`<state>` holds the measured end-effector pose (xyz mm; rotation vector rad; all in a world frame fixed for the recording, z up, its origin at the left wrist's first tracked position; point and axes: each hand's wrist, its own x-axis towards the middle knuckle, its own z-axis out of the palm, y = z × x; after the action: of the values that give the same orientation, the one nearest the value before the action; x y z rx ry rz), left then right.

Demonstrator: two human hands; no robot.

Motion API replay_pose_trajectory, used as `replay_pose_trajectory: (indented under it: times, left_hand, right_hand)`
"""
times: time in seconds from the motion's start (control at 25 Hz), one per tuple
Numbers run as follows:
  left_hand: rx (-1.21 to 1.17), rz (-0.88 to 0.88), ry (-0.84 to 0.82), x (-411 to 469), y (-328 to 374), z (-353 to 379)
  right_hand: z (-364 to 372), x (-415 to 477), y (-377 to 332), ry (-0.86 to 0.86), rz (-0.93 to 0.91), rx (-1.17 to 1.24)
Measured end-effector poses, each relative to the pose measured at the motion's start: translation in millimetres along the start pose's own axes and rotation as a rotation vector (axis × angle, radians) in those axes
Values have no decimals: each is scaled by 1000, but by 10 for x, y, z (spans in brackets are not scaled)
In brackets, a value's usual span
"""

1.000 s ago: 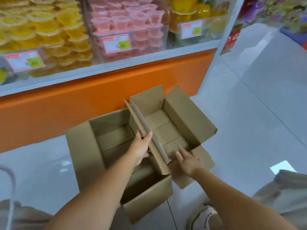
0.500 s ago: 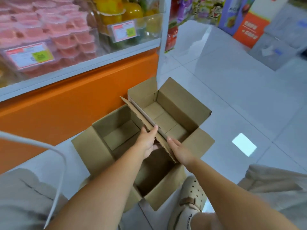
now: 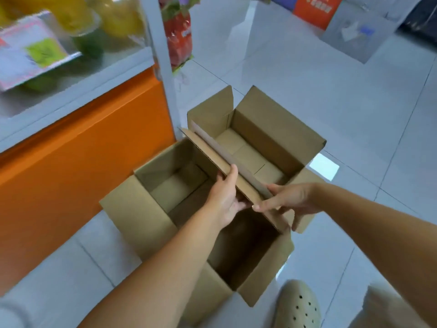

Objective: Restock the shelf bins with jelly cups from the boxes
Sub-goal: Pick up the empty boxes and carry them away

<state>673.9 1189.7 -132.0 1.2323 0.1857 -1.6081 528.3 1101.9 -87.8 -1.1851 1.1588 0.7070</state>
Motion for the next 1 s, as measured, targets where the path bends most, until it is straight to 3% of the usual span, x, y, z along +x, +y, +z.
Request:
replay_pose_trajectory:
  times: [0.2,0.4,0.56,0.68,0.84,1.0]
  left_hand:
    - [72,-136,-17,345,174,732]
    - [216,-323,20,326,292,1673]
    - [349,-333,79,311,421,2367]
    - [443,-334,177,394,555,2708]
    - [615,-287,354,634,703,2768]
    - [651,-167,411,967,967,2570]
  right_hand:
    - [-714,19,142,-6,8,138]
    - [-1131,-394,528,138,-43,391]
    - [-1441,-730,725,334,-82,551]
    - [-1569,-826,793,383,-5,580]
    - [-1369,-770,982,329,366,1222]
    - [-1048,-578,889,246,339,1801]
